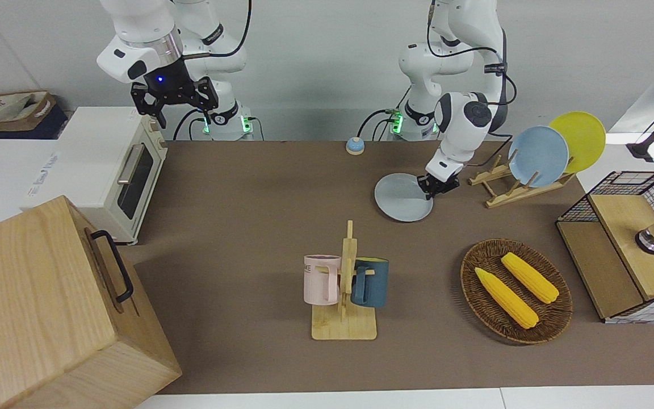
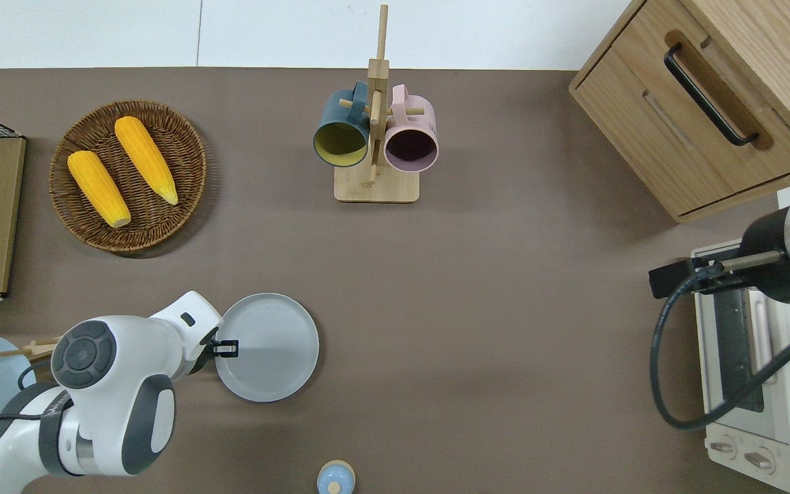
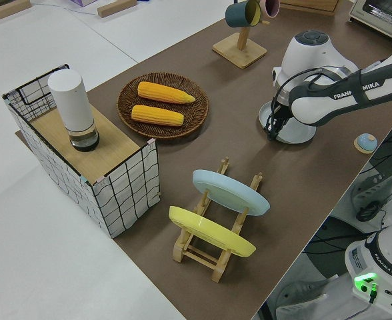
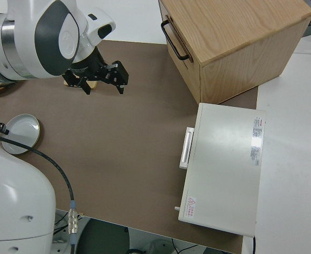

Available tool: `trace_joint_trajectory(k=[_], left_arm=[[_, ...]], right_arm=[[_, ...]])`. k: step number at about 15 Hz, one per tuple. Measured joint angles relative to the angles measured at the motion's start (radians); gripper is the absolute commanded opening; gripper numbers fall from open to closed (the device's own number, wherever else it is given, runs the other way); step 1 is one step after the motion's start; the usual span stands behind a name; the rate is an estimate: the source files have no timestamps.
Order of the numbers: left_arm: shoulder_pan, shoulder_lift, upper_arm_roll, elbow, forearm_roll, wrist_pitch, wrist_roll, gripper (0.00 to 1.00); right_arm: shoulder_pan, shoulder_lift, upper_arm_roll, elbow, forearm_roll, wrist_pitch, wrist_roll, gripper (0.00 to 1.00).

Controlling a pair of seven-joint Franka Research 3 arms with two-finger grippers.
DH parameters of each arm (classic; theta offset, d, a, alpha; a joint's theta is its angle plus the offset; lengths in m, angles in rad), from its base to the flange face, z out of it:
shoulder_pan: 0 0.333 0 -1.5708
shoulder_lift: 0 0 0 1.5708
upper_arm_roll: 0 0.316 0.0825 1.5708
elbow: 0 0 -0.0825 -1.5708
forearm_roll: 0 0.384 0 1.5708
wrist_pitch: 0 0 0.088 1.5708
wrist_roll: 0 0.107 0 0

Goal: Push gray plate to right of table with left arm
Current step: 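Push the gray plate with the left gripper across the table toward the toaster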

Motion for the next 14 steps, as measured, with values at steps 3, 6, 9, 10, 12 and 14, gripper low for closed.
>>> trace_joint_trajectory(k=[3, 6, 9, 10, 12, 14], left_arm=[[-0.073, 0.003, -0.001, 0.001, -0.001, 0.009, -0.105, 0.00], [-0.162, 0.014, -0.002, 0.008, -0.001, 0.029, -0.226, 0.00], [-0.247, 0.040, -0.002, 0.036, -0.001, 0.034, -0.341, 0.00], [-0.272, 0.051, -0.002, 0.050, -0.001, 0.035, -0.376, 0.00], [-0.339, 0.086, -0.005, 0.093, -0.002, 0.038, -0.472, 0.00], [-0.399, 0.127, -0.007, 0.139, -0.002, 0.040, -0.559, 0.00]], right_arm=[[0.000, 0.000, 0.000, 0.000, 0.000, 0.000, 0.000, 0.983], [0.000, 0.000, 0.000, 0.000, 0.000, 0.000, 0.000, 0.983], [0.000, 0.000, 0.000, 0.000, 0.000, 0.000, 0.000, 0.983], [0.000, 0.000, 0.000, 0.000, 0.000, 0.000, 0.000, 0.983], [0.000, 0.000, 0.000, 0.000, 0.000, 0.000, 0.000, 0.983], [0.000, 0.000, 0.000, 0.000, 0.000, 0.000, 0.000, 0.983]])
